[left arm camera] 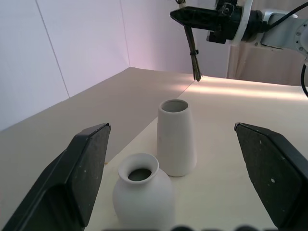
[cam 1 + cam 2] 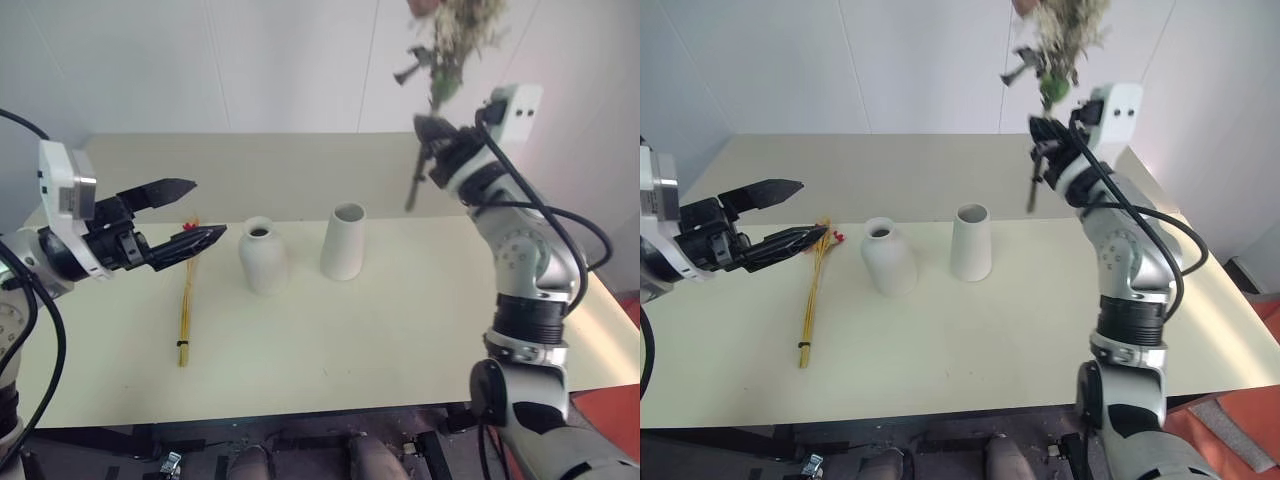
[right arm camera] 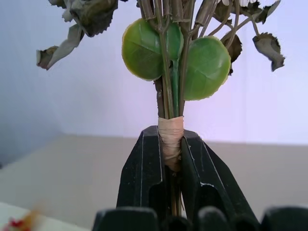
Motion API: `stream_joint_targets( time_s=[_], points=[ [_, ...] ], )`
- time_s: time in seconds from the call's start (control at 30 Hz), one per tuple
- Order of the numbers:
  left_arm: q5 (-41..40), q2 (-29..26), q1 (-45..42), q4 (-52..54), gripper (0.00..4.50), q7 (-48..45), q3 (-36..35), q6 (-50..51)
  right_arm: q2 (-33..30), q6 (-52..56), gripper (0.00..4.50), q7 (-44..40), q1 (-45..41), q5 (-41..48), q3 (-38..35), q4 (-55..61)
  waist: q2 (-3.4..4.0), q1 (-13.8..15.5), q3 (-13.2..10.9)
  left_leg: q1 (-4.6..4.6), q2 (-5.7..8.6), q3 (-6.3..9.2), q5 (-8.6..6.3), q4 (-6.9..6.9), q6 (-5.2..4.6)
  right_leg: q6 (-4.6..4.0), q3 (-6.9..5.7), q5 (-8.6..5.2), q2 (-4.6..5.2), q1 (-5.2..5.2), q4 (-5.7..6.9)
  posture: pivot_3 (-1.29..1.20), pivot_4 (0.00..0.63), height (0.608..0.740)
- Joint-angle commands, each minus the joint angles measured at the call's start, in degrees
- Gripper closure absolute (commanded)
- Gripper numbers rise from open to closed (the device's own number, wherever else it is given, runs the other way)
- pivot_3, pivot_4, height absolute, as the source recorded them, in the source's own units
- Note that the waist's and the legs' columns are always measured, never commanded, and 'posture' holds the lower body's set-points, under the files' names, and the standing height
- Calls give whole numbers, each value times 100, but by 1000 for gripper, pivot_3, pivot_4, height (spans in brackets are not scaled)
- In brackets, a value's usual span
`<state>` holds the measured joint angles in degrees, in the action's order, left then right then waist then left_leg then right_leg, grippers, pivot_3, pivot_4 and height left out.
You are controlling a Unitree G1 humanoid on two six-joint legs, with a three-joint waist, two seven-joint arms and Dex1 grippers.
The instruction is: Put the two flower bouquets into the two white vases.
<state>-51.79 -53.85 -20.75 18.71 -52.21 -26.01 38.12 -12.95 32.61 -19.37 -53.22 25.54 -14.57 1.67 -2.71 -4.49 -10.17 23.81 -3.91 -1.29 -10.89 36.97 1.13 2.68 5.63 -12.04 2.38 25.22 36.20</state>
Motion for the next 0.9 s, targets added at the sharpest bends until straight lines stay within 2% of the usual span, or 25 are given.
stream_joint_targets(
  time_s=[0.03, 0.33, 0.77, 0.9],
  points=[
    [-113, -119, -277, -49, 0, -72, 7, 59, 259, -662, 4287, -142, -225, -10, 262, -44, 1, 18, 0, 1, 0, 0, 0, 0, 0, 0, 0, 0, 0, 0, 0, 0, 150, 740],
    [-62, -143, -220, 77, 0, -63, -54, 77, 523, -1441, 4287, -292, -224, -194, 558, -792, 2, 44, -1, 2, 0, 0, 0, 0, 0, -28, -3, 16, 1, 2, 0, 0, 150, 740],
    [-99, -202, -20, 230, 0, 8, -227, 134, 708, -1674, 4287, -403, 200, -260, 770, -1006, 4, 36, -2, 1, -1, 0, 0, 0, 0, -26, -3, 14, 0, 3, 2, 0, 150, 740],
    [-73, -198, -4, 224, 0, 1, -196, 141, 753, -1987, 2978, -467, 469, -358, 807, -1166, 4, 37, -2, 1, -1, 0, 0, 0, 0, -26, -3, 14, 0, 3, 1, 0, 150, 740]
  ],
)
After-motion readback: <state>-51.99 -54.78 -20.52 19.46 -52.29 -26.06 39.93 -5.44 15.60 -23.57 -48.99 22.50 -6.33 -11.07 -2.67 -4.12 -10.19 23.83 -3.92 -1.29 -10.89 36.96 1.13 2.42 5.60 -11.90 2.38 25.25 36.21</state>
